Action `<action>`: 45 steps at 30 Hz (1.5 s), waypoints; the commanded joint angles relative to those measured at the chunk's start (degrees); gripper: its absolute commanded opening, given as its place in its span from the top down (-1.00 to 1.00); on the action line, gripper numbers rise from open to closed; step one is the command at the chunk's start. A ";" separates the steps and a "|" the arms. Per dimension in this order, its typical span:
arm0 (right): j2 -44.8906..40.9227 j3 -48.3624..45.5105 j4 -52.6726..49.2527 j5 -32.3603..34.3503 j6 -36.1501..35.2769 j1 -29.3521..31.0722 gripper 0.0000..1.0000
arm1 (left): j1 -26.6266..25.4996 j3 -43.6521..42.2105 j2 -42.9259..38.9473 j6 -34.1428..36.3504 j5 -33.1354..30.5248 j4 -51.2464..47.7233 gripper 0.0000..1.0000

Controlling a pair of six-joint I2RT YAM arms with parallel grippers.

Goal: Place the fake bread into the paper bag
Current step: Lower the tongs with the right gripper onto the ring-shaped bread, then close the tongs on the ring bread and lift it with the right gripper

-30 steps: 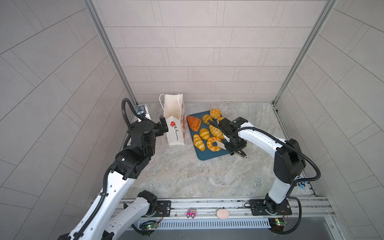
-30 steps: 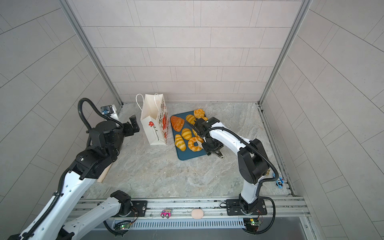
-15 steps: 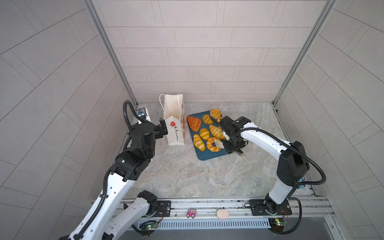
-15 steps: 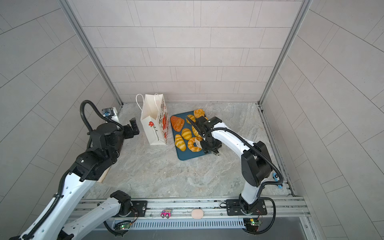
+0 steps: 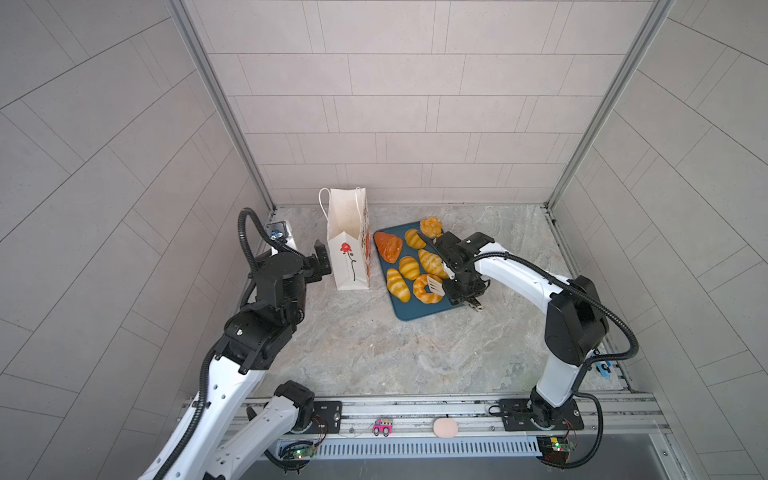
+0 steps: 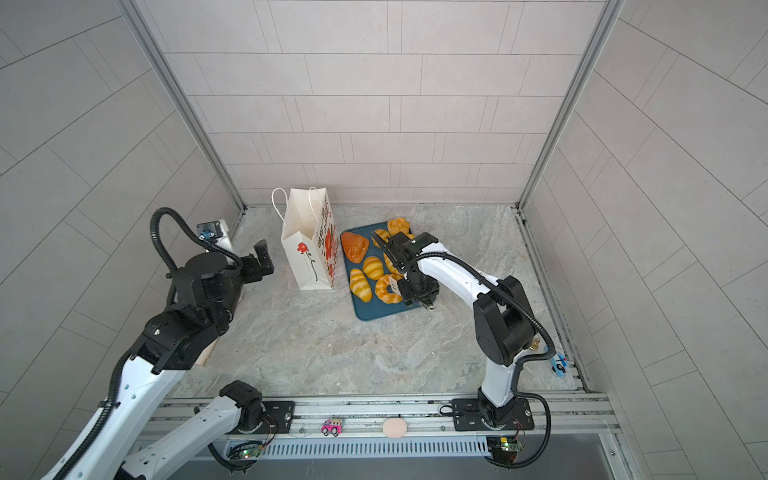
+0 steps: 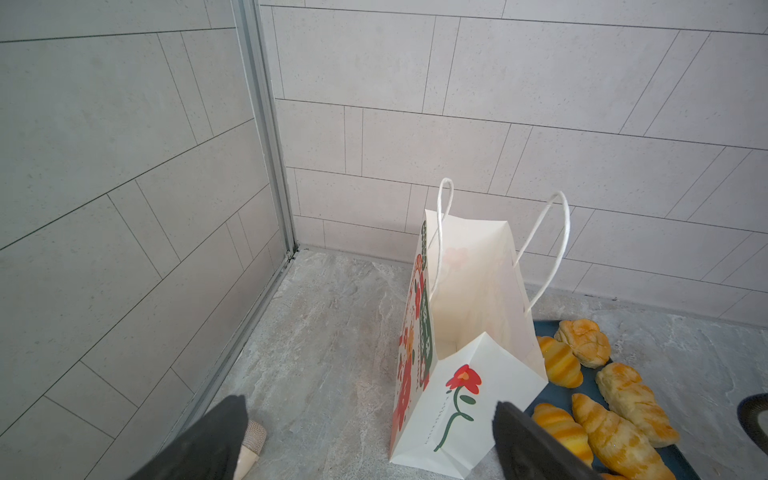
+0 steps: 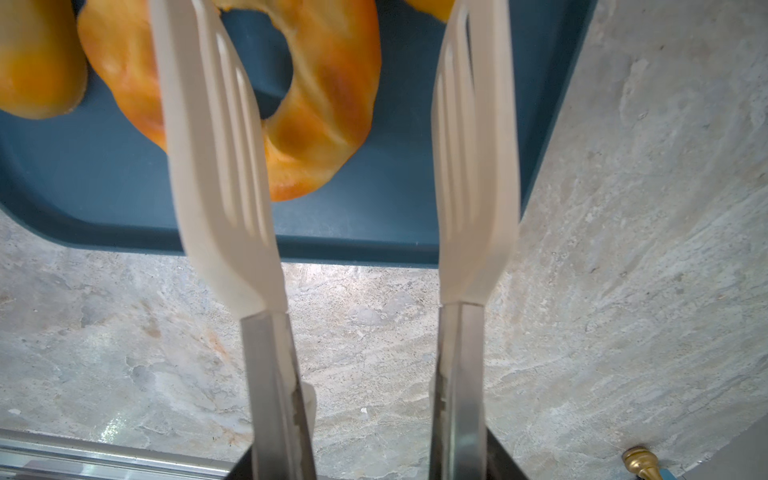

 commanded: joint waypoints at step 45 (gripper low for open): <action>-9.99 -0.98 0.11 -8.05 -7.75 -4.36 0.61 | 0.36 -0.65 -1.71 -2.40 -2.66 -0.74 -1.00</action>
